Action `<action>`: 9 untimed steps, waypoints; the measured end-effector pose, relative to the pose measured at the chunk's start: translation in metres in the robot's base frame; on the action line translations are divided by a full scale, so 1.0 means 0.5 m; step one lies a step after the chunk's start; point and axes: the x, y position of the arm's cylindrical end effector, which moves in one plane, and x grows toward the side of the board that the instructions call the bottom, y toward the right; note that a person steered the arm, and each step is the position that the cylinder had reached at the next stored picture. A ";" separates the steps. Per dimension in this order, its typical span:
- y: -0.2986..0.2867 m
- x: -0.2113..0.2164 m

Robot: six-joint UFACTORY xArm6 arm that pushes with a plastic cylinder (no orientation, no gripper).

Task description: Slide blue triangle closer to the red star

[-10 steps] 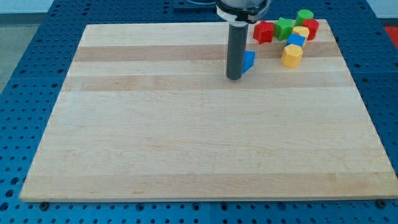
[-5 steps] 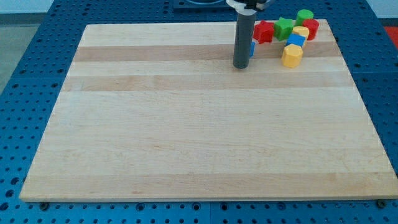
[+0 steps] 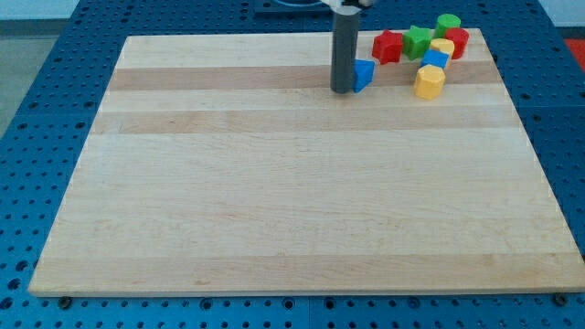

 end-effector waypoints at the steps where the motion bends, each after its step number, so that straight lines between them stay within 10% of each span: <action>1: 0.015 -0.041; 9: 0.108 -0.072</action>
